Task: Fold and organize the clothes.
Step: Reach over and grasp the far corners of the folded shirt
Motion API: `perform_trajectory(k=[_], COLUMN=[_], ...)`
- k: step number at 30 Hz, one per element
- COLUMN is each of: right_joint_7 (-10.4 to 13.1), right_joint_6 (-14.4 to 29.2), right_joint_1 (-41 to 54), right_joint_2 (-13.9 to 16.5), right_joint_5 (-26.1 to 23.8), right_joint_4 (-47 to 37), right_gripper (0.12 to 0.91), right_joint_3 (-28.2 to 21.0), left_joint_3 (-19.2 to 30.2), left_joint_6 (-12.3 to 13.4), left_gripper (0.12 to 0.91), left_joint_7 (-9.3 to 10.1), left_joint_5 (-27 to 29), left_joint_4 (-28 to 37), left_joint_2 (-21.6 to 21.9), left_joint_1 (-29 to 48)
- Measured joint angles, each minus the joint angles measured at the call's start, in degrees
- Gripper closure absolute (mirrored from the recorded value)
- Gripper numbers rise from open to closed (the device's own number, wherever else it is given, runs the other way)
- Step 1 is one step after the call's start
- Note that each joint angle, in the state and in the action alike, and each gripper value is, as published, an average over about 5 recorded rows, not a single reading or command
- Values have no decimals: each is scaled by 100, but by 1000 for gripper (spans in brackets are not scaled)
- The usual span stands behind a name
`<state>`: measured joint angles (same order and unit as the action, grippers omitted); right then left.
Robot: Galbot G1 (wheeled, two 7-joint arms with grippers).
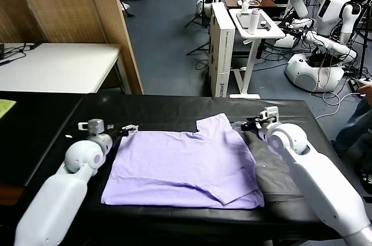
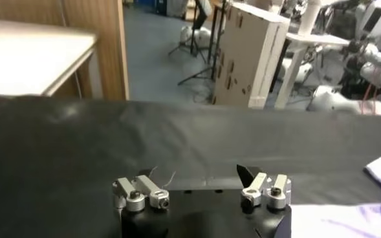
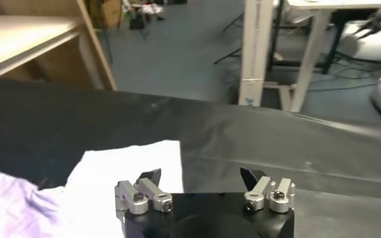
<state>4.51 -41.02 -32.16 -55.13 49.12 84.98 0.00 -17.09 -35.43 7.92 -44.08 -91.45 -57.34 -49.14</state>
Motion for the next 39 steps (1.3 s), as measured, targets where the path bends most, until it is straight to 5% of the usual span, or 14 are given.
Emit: perform_trajectory(k=[11, 24, 39], right_joint_7=[-1, 10, 13], right_joint_6=[-12, -23, -32], right_joint_1=[81, 42, 43], right_joint_2=[-61, -171, -170], right_joint_5=[11, 20, 34], right_joint_4=[-228, -315, -321], right_gripper=[127, 339, 442], right_joint_3=[-102, -93, -86], left_joint_3=[-135, -205, -167], left_joint_6=[-40, -14, 49], left_gripper=[125, 226, 307], left_joint_7=[-12, -68, -134], left_joint_5=[-64, -52, -139], left_joint_4=[-159, -184, 140], left_joint_2=[36, 20, -78], left_joint_1=[-242, -404, -173])
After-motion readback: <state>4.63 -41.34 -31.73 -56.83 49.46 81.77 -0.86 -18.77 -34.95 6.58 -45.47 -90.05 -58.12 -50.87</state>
